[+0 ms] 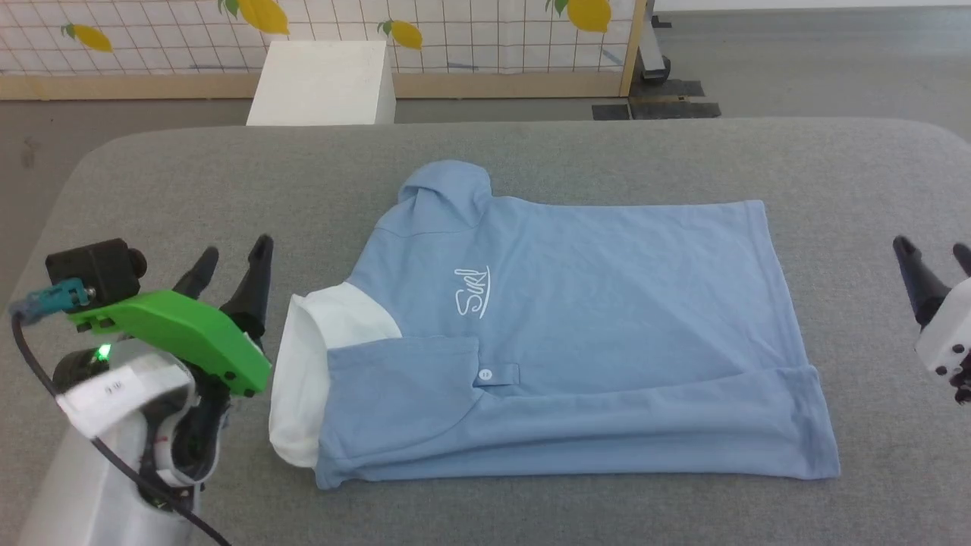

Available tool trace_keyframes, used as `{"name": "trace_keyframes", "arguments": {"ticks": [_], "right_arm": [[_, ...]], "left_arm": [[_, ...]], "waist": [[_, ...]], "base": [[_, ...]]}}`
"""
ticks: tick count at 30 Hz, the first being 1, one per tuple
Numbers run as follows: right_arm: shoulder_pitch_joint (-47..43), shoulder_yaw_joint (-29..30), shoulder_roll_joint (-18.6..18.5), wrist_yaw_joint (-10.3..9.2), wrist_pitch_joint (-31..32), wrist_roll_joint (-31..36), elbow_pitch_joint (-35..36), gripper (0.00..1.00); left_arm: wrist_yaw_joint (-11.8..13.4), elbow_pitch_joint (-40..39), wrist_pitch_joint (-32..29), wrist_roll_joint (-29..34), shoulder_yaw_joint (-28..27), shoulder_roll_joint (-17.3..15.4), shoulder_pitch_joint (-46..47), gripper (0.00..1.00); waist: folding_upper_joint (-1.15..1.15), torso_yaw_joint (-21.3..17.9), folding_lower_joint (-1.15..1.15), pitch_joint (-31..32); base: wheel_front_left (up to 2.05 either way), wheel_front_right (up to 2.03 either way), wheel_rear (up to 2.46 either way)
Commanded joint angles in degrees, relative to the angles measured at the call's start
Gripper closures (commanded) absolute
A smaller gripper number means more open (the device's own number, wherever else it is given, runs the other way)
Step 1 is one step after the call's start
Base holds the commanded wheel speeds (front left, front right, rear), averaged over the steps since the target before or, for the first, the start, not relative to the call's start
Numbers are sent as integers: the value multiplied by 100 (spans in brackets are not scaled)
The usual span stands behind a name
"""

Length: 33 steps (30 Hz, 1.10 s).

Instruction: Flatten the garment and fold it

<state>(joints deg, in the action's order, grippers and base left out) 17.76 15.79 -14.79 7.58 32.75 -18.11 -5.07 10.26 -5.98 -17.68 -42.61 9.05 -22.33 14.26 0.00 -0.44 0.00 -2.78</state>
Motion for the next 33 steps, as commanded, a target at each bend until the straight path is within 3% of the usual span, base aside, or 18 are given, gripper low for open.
{"name": "trace_keyframes", "arguments": {"ticks": [1,6,9,14,24,33], "right_arm": [[91,31,100,-9,-255,-3,30,0],[143,113,242,-9,-1164,-27,-3,0],[182,125,287,-9,-1493,-18,-63,0],[270,114,314,-9,-1700,-4,-152,0],[696,39,327,-9,-1698,21,-119,0],[997,-227,472,-9,-1721,-5,-48,0]], "left_arm": [[-154,113,343,166,18,57,82,0],[-719,705,1661,573,188,238,246,0],[-851,1138,2329,754,221,386,372,0],[-1035,1796,2824,933,388,566,736,0],[-1423,3261,2657,1085,787,846,2562,0],[-1454,4820,1345,969,911,954,4738,0]], "waist": [[0,2,0,-53],[0,-8,0,-232],[0,-2,0,-370],[0,30,0,-663],[0,-5,0,-1517],[0,-491,0,-2317]], "base": [[0,0,0],[0,0,0],[0,0,0],[0,0,0],[0,0,0],[0,0,0]]}}
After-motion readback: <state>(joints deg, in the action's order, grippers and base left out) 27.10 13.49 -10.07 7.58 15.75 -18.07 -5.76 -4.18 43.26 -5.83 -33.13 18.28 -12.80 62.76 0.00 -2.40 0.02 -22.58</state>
